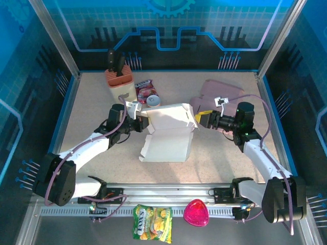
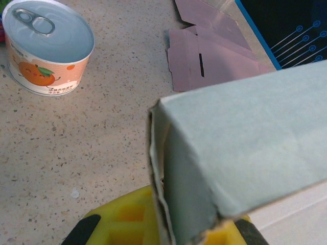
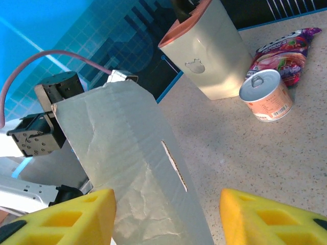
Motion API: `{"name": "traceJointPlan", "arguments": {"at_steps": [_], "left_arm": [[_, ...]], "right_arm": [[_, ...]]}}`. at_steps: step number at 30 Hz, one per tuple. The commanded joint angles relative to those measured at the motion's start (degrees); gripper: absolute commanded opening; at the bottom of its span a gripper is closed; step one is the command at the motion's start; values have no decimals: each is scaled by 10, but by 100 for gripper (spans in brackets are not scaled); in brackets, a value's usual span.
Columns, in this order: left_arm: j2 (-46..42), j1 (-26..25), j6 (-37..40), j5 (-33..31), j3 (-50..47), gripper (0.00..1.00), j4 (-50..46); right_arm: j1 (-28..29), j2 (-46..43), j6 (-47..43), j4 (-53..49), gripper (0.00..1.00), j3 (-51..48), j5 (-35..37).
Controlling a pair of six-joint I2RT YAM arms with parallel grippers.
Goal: Fold the paper box
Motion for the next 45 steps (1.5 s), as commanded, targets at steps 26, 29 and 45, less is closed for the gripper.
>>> {"name": "traceJointPlan", "arguments": {"at_steps": [26, 29, 45], "left_arm": [[-10, 7, 0, 34, 21, 0, -24], [-10, 7, 0, 33, 21, 0, -24], [-15, -3, -6, 11, 27, 0, -37]], "right_arm": [[135, 28, -212, -206, 46, 115, 227], [160, 31, -227, -220, 45, 122, 272], [286, 69, -240, -274, 28, 174, 566]]}}
